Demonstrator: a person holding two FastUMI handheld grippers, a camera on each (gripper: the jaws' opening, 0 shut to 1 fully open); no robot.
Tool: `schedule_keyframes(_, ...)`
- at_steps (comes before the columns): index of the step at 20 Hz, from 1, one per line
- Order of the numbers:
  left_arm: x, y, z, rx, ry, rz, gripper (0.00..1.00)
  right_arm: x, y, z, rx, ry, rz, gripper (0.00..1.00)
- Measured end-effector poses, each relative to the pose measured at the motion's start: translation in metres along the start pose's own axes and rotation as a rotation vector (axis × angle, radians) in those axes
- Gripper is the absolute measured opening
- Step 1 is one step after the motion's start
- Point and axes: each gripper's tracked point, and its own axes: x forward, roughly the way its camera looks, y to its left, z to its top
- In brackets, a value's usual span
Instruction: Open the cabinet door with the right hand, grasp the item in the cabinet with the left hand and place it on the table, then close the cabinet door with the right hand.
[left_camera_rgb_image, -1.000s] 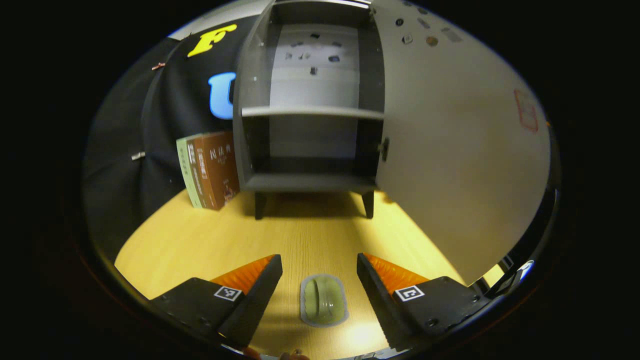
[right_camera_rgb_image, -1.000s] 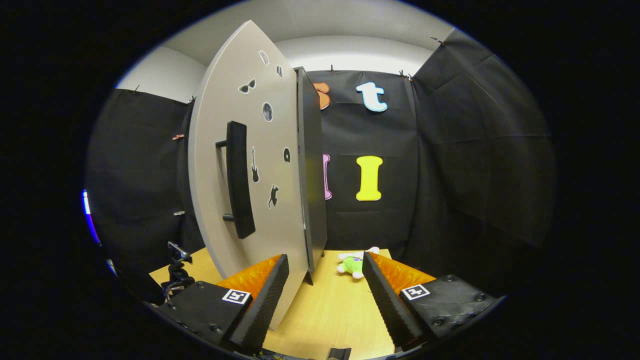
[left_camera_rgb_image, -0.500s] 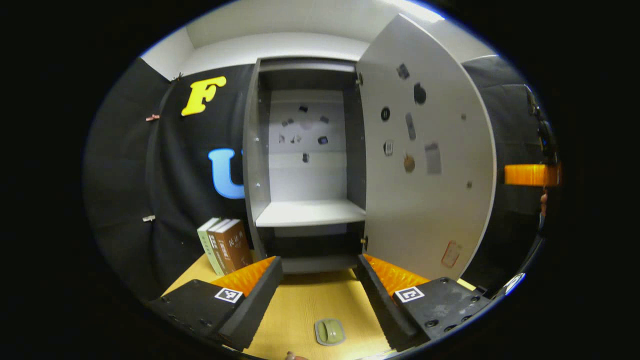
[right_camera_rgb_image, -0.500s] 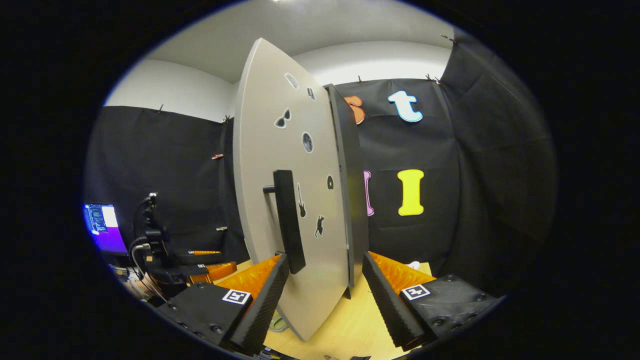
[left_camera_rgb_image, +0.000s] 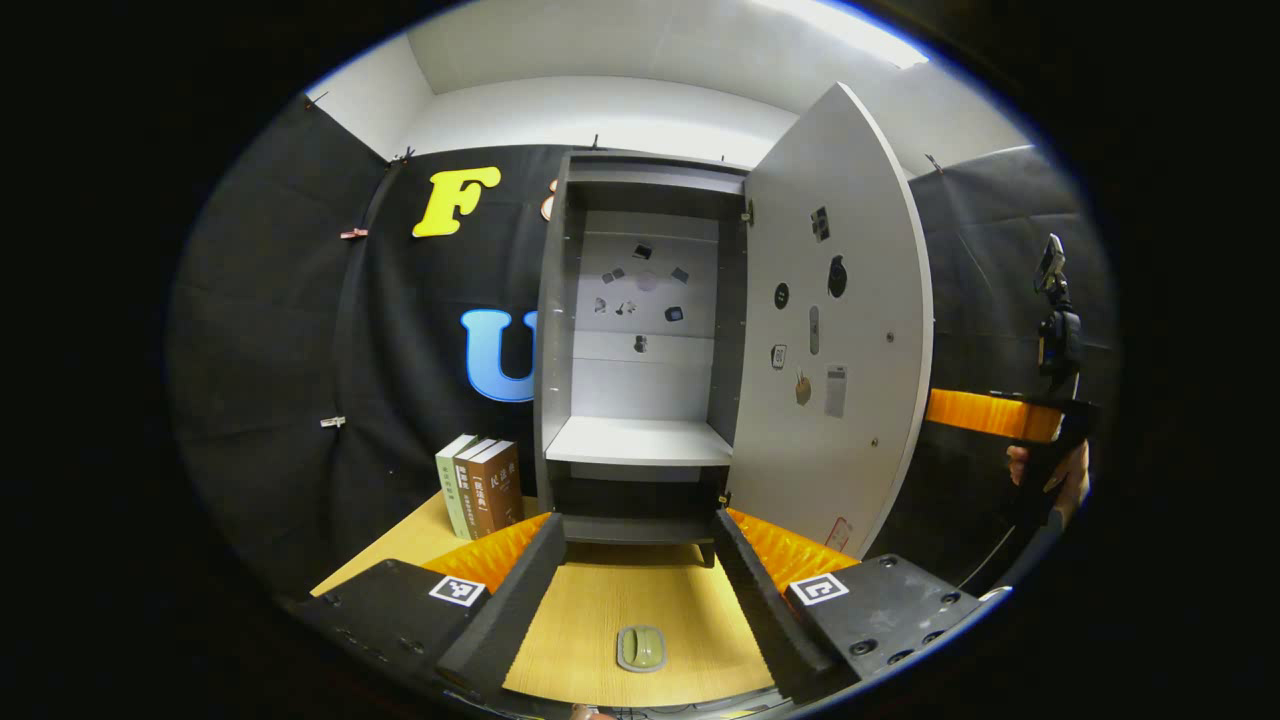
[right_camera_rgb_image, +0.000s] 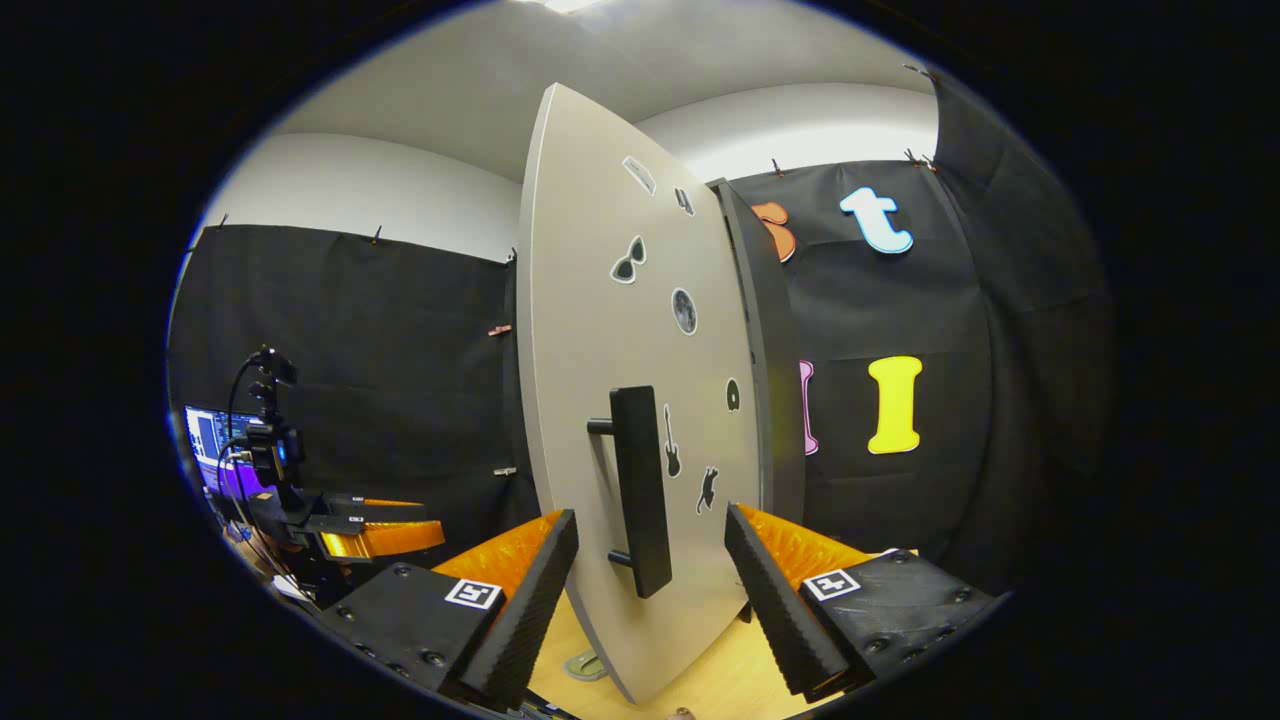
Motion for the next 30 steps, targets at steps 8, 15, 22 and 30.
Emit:
schedule_keyframes(8,0.012,0.051,0.020,-0.006,-0.034,-0.024,0.93,0.021,0.016,-0.003,-0.090,0.004,-0.068,0.93)
schedule_keyframes(15,0.044,0.098,0.023,0.036,0.007,-0.193,0.93,0.052,0.061,-0.015,-0.104,-0.019,-0.212,0.93)
schedule_keyframes(22,0.059,0.164,0.018,0.051,0.041,-0.274,0.95,0.108,0.104,-0.030,-0.108,-0.034,-0.278,0.94)
schedule_keyframes(30,0.063,0.209,0.031,0.035,0.009,-0.286,0.95,0.196,0.159,-0.045,-0.104,-0.009,-0.195,0.94)
